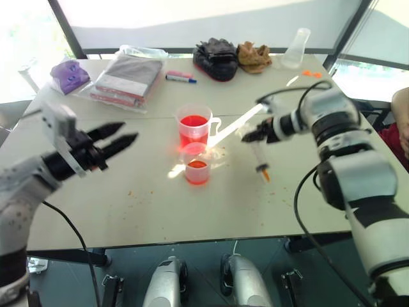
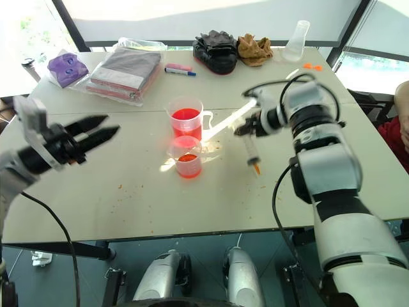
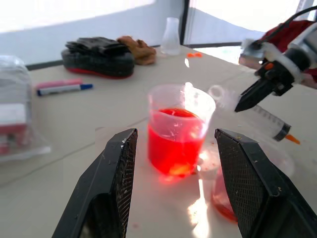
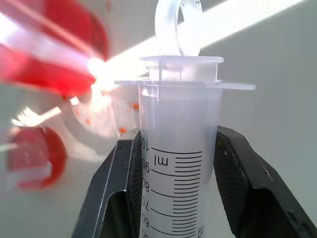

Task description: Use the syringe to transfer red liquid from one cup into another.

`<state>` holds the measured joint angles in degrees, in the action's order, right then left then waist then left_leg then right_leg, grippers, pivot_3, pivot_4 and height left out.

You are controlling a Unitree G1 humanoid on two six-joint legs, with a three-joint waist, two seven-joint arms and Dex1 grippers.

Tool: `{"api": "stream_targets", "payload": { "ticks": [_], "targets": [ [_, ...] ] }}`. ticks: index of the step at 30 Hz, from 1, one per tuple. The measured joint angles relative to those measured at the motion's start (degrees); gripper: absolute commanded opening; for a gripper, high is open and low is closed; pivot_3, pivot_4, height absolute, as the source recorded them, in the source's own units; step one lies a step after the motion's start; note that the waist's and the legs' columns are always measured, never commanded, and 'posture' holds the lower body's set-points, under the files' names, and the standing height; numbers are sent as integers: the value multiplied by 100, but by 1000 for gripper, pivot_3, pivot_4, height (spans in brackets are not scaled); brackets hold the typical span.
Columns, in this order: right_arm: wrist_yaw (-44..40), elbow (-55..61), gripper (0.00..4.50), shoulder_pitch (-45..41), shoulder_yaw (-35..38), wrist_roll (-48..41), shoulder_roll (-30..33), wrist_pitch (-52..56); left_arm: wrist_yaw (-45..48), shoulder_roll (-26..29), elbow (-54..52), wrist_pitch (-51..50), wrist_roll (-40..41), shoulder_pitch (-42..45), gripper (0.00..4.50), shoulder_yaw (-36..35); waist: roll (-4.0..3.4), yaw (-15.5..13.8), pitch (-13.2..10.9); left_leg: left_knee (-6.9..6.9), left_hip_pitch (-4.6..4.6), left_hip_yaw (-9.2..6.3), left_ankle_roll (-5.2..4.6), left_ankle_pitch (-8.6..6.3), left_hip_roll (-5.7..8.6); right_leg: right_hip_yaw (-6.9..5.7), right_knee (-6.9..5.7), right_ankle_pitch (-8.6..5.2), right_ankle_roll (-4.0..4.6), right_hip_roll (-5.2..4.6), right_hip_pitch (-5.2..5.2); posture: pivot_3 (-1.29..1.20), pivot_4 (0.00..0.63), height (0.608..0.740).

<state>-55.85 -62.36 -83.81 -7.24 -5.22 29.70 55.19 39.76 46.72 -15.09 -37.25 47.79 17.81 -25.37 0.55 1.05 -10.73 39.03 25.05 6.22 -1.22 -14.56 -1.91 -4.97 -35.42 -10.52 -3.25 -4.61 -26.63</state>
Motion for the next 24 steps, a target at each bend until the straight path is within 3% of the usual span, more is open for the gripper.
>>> {"api": "stream_targets", "payload": {
  "ticks": [6,13,19,24],
  "targets": [
    [441,1642,1493,455,678,-167,-102,-2857,635,308,1807,865,-957,1792,2611,664,3,-2,1,-13,5,20,12,7,2,-10,1,-1,-4,6,-4,0,150,740],
    [925,1946,1493,1016,762,-341,-1696,-5121,1518,-394,4735,2490,-2288,4633,2611,1792,5,-5,-1,-3,21,21,42,27,4,-15,0,3,-10,6,-8,0,150,740],
    [1110,1678,1493,1016,808,-385,-2110,-5885,2009,-846,6485,3544,-2966,5827,2611,2048,6,-16,-1,-2,36,19,30,20,9,-18,11,8,-24,2,-7,0,150,740],
    [1099,1677,1493,1045,780,-396,-2201,-5978,2380,-1107,7015,3928,-3232,6203,2611,2143,6,2,-1,-1,34,18,28,19,8,-18,9,7,-27,2,-7,0,150,740]
  ]
}}
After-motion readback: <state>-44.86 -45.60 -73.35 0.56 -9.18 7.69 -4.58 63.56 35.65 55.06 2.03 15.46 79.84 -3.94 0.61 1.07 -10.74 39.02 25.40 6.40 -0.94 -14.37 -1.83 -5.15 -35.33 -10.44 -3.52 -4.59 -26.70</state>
